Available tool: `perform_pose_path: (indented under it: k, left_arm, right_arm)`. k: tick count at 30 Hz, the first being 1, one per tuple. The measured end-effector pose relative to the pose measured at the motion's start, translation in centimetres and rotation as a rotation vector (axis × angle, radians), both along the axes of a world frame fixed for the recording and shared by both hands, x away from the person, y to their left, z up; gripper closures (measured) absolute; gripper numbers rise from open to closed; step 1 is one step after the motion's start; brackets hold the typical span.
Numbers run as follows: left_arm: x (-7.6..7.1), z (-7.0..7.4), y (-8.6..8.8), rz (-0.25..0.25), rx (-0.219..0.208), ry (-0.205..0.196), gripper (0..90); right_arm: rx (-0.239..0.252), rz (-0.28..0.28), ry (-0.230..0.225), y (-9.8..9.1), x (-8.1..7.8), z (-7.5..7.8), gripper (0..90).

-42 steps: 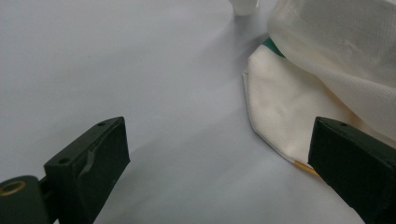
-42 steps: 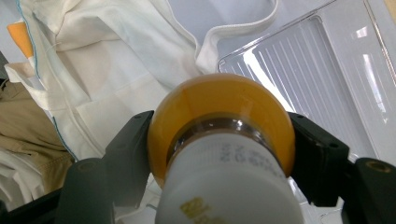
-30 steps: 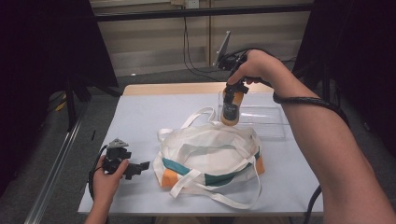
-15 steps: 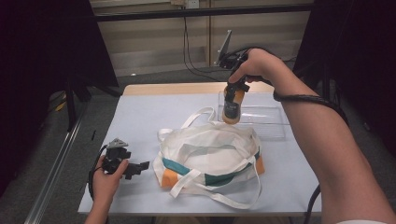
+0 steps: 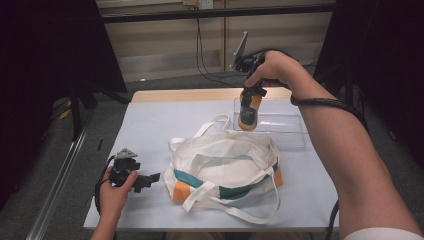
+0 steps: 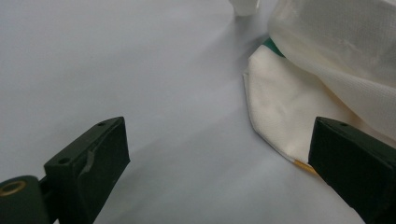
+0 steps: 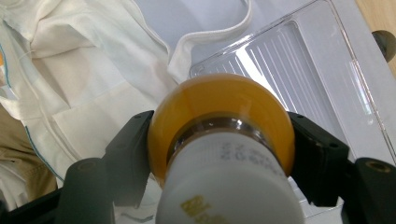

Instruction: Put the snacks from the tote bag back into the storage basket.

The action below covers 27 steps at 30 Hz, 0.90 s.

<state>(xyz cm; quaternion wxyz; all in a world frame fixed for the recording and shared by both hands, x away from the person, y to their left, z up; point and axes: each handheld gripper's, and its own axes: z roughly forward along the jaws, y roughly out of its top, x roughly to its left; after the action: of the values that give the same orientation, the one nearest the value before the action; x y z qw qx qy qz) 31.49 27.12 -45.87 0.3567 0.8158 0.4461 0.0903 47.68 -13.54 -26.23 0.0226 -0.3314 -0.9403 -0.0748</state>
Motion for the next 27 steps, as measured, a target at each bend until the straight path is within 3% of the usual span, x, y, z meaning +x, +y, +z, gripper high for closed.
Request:
perform_pose_path:
  k: [1,27]
  left_arm:
    - [0.0,0.0,-0.1,0.008,-0.019,0.002,4.9]
    - [0.1,-0.1,-0.1,-0.002,-0.006,0.004,4.9]
  right_arm:
    - [0.001,-0.008,0.005,0.0,0.0,0.0,30.5]
    - [-0.009,-0.014,-0.009,-0.8,1.6,-0.7,30.5]
